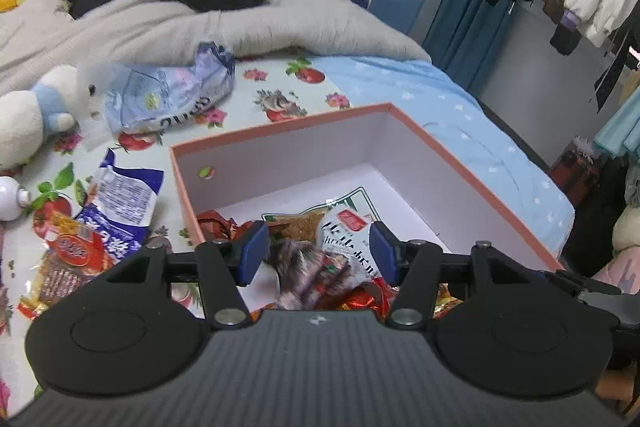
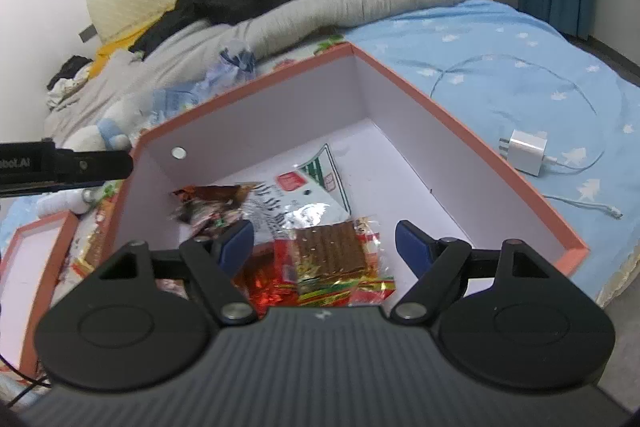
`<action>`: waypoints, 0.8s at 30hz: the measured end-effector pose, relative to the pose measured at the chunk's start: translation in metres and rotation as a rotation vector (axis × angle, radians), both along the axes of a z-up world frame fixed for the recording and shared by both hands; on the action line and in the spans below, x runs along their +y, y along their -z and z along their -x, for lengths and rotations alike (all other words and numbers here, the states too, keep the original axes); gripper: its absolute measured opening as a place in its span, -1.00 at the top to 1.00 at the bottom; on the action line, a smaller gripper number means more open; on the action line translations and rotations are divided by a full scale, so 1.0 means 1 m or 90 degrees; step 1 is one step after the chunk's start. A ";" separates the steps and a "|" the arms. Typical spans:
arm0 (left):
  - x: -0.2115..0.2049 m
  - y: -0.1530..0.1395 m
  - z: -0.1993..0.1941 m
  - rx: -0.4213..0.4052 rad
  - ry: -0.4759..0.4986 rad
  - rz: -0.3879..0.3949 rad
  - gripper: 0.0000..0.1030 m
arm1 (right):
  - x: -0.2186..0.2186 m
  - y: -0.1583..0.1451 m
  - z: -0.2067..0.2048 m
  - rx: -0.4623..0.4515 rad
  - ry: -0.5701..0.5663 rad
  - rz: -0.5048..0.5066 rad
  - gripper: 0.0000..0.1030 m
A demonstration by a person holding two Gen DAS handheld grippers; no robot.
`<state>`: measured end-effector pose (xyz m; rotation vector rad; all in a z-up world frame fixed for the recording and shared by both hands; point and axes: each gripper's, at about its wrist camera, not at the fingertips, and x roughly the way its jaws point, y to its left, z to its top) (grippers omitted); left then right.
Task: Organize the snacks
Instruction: 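Open both tools to release the snacks into the deep box, then withdraw both tools upward away from the deep box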
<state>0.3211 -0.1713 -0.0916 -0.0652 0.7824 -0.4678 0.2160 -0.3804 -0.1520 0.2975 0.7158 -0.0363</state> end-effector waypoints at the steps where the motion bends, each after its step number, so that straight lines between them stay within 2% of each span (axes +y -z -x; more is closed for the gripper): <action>1: 0.003 -0.005 0.005 -0.005 0.000 0.003 -0.20 | 0.003 -0.003 0.004 -0.003 -0.002 0.002 -0.54; 13: 0.062 -0.053 0.103 -0.062 -0.033 0.014 -0.20 | 0.045 -0.043 0.075 -0.059 -0.040 -0.004 -0.54; 24: 0.107 -0.068 0.182 -0.078 -0.076 0.024 -0.20 | 0.083 -0.060 0.122 -0.084 -0.086 -0.010 -0.54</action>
